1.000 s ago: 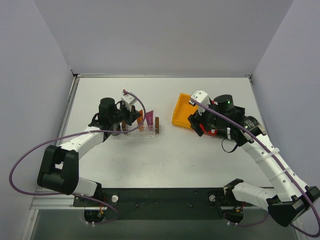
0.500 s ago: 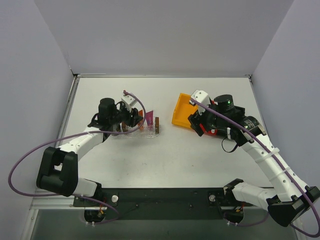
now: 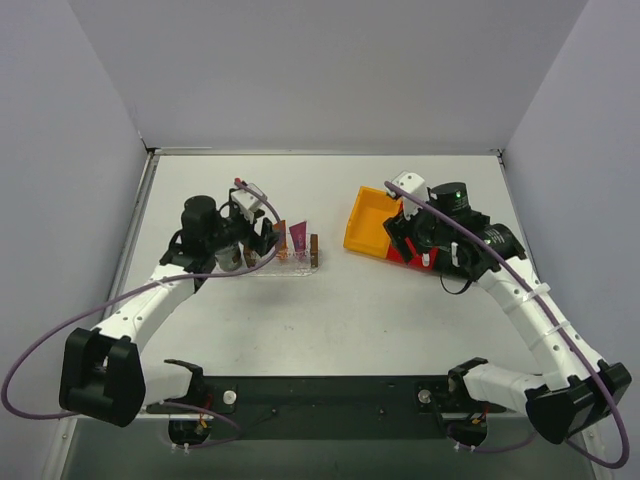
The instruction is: Prepare toiletry sets of a toothbrush and toothpaste on the tray
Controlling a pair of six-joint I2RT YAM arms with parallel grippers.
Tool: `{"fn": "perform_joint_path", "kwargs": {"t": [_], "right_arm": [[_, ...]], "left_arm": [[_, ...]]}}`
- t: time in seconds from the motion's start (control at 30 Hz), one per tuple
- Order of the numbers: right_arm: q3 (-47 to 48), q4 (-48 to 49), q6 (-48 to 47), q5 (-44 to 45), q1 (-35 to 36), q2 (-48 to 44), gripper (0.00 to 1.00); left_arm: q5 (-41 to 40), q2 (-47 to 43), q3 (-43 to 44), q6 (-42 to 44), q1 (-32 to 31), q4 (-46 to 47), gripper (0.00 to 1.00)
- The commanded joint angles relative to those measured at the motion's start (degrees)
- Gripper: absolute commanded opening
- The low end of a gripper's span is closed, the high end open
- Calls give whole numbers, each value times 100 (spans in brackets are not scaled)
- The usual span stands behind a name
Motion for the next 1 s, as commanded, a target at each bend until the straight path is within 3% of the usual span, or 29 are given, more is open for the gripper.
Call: {"fn": "perform_joint_path", "kwargs": {"t": [0.0,0.53,0.97], "right_arm": [[26,144,305,448,-417,360,64],[350,258,446,915,-902,2073,57],[817,267,393,1583,-981,3278,52]], "left_arm": [[-68,-474,142,135,78,-185,86],[-121,-1854,274,197,131,-1266,86],[-95,-2083,98,258,149,-1398,87]]}}
